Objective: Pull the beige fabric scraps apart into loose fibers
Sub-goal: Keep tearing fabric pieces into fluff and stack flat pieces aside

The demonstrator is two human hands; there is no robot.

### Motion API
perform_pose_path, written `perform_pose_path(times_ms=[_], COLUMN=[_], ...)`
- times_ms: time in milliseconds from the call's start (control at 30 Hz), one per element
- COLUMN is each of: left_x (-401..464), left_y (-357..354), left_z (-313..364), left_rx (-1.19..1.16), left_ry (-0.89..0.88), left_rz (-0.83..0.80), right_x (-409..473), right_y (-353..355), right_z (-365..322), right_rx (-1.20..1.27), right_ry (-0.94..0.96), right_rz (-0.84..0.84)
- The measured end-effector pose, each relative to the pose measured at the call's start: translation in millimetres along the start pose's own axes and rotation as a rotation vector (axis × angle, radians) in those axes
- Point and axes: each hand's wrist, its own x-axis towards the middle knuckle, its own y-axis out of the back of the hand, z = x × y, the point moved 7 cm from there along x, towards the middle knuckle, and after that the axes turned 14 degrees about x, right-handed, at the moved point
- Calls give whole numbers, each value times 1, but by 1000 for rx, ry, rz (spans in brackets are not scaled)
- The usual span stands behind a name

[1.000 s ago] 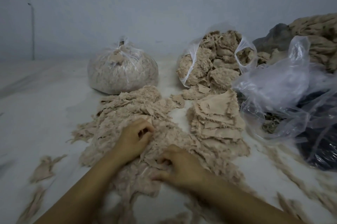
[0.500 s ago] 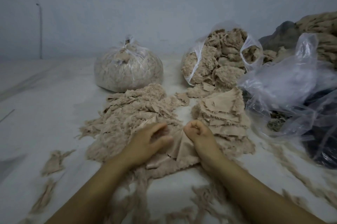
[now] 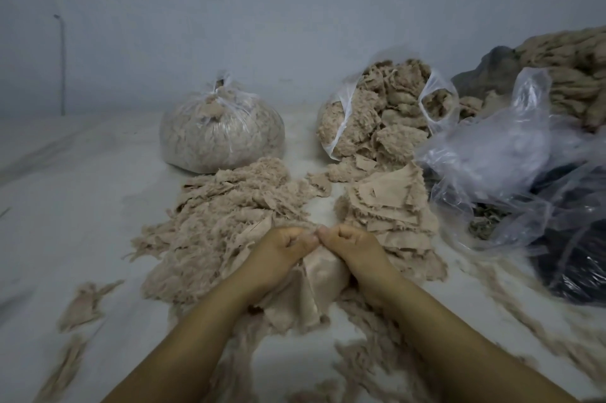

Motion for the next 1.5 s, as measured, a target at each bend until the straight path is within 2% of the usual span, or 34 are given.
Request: perform_pose_path(times_ms=[100,167,200,267,333,400,500,600,733,800,933,1067,1133,1200,1300,1400,1500], left_x=[4,4,4,6,7,5,8,7,5,6,5,4,2,0,0,5,10], left_y=[24,38,39,25,-6,-22,-20,-18,-20,-18,-11,-6,-8,-8,5,16,9], left_z=[-18,-26,-26,-18,-13,-15,-18,-18,-17,-15,-17,-17,-15,-13,-11,-13,-10], left_rx=[-10,44,78,85,-13,-143,-236,-56,13,60,63,47,73,41,-129,-218,-248], left_ry=[116,158,153,124,114,157,192,180,203,192,213,255,249,229,231,243,240], left_rz=[207,349,368,234,-18,-104,-43,-105,-192,-249,-270,-252,-296,-337,-282,-177,-161], right_x=[3,2,1,2,4,4,3,3,3,3,8,14,16,18,17,8,-1], right_y=[18,29,31,30,22,16,14,17,25,26,29,14,12,23,42,40,16], right_z=[-10,-8,-6,-2,-2,-5,-7,-9,-16,-9,4,10,5,-2,-7,-3,11], right_rx=[-57,1,39,94,145,149,47,-156,-347,-308,-173,-48,-61,-181,-282,-248,81], right_ry=[124,105,85,63,74,101,74,98,307,315,154,-91,-28,61,108,-1,-194], right_rz=[126,215,243,279,283,273,183,125,265,304,345,124,82,189,283,181,-6])
